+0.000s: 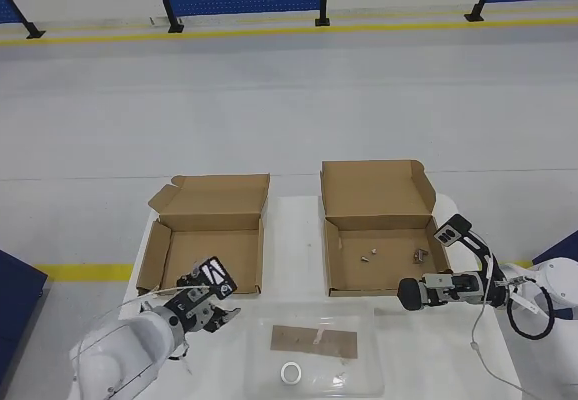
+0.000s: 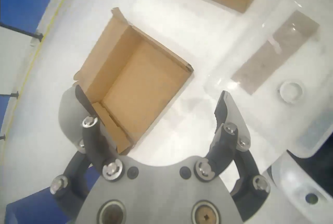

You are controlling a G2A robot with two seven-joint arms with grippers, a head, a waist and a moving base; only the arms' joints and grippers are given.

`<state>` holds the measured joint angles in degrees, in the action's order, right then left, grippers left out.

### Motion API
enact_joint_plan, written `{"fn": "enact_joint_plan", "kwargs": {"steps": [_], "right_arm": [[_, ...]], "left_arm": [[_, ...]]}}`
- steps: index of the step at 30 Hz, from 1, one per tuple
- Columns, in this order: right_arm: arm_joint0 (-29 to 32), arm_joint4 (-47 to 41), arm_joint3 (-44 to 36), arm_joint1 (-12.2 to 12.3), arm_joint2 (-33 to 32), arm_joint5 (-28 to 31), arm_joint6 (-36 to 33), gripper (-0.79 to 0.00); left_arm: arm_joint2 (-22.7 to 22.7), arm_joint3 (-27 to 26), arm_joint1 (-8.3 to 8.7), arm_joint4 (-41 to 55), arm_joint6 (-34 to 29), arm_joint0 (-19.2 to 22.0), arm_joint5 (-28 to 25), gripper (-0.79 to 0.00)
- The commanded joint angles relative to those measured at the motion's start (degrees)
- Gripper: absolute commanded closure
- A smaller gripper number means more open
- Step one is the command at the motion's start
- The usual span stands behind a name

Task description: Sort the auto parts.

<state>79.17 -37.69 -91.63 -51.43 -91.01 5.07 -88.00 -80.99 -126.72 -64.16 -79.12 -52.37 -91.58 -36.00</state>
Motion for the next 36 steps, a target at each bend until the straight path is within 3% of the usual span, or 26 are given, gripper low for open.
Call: {"fn": "enact_joint_plan", "kwargs": {"steps": [1,9,12,16,22,31,33,36], "right_arm": [[0.0,0.0,0.0,0.0,0.0,0.0,0.0,-0.785],[0.0,0.0,0.0,0.0,0.0,0.0,0.0,-0.785],[0.0,0.0,0.0,0.0,0.0,0.0,0.0,-0.785],[0.0,0.0,0.0,0.0,0.0,0.0,0.0,-0.785],[0.0,0.0,0.0,0.0,0.0,0.0,0.0,-0.785],[0.0,0.0,0.0,0.0,0.0,0.0,0.0,-0.785],[0.0,0.0,0.0,0.0,0.0,0.0,0.0,-0.785],[0.0,0.0,0.0,0.0,0.0,0.0,0.0,-0.785]], "left_arm": [[1.0,0.1,-0.01,1.4,-3.8,0.9,-0.6,-0.785],[1.3,-0.3,0.03,0.9,-3.8,0.9,-1.2,-0.785],[5.8,-2.4,0.25,-2.2,-8.8,2.0,-6.1,-0.785],[13.0,-0.8,1.01,2.4,-13.6,5.3,-2.4,-0.785],[25.2,3.4,3.73,17.9,-24.1,17.6,8.2,-0.785],[25.8,3.4,3.75,17.6,-23.6,17.5,7.7,-0.785],[28.8,4.4,3.87,15.9,-23.3,18.1,7.4,-0.785],[33.8,6.4,3.84,19.5,-25.2,22.1,9.2,-0.785]]}}
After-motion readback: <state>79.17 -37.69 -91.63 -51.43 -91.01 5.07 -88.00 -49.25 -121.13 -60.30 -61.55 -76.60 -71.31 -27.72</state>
